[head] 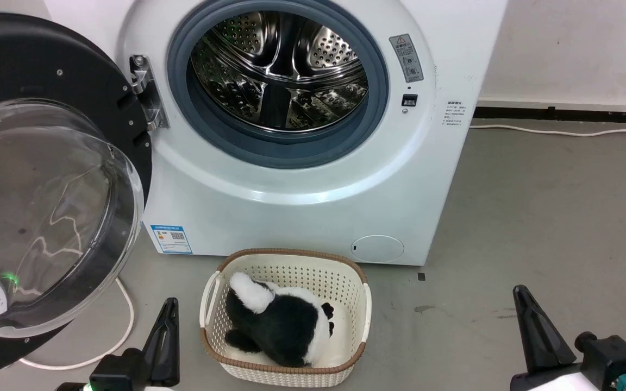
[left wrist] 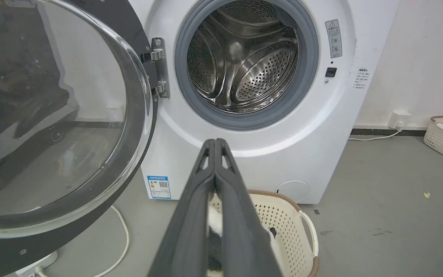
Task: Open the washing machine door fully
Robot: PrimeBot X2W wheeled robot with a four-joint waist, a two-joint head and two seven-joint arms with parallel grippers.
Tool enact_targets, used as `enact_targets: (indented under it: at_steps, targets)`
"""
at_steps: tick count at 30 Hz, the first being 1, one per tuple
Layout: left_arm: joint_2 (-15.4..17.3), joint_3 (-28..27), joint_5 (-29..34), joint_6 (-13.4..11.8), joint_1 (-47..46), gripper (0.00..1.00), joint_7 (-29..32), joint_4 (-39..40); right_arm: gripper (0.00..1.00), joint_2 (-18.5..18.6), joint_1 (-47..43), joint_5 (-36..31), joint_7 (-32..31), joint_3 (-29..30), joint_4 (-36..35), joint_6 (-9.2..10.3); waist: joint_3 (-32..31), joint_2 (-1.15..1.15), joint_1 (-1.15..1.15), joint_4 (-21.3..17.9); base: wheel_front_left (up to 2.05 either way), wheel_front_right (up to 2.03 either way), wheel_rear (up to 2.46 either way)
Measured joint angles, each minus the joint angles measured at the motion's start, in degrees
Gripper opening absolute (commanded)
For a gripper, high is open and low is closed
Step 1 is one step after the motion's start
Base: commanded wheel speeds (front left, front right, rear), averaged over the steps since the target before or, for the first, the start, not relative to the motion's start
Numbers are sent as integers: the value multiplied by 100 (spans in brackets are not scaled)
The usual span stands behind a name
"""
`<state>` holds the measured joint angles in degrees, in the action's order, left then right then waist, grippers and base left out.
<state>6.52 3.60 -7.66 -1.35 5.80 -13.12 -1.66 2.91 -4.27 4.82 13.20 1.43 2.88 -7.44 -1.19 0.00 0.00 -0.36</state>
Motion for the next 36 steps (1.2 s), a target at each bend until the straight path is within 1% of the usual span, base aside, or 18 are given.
enact_targets:
  at_steps: [36]
  targets:
    - [-81,-96,248,49,-126,0,410,40,0,0,94,-134,-410,-44,-82,0,38,0,0,12,0,0,0]
